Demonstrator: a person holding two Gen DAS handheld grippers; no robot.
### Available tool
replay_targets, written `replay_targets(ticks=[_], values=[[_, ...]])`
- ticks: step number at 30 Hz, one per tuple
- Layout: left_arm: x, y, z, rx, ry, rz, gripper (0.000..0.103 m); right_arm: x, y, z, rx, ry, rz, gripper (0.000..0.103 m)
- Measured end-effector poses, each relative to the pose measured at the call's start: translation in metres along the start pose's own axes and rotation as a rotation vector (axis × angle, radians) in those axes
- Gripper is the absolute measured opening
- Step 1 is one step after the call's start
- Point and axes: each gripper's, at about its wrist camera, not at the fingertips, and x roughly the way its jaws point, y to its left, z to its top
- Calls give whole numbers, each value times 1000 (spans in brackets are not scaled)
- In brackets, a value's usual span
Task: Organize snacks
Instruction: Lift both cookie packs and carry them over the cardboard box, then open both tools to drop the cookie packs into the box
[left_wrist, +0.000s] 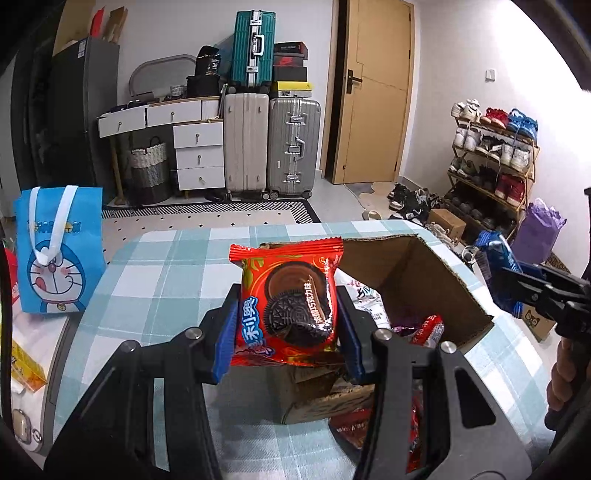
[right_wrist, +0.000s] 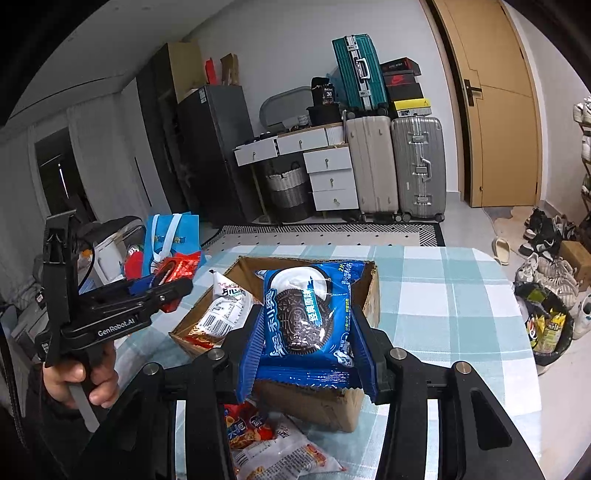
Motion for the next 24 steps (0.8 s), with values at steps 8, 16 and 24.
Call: replay_targets(ticks=[8, 16, 24], values=[[26, -20, -3, 49, 12, -24, 45, 16, -1, 0, -13, 21, 2, 45], [50, -39, 0, 66, 39, -80, 45, 31, -3, 1, -14, 36, 0, 45], [76, -48, 9, 61, 54, -99, 45, 45, -4, 4, -14, 46, -4, 45]])
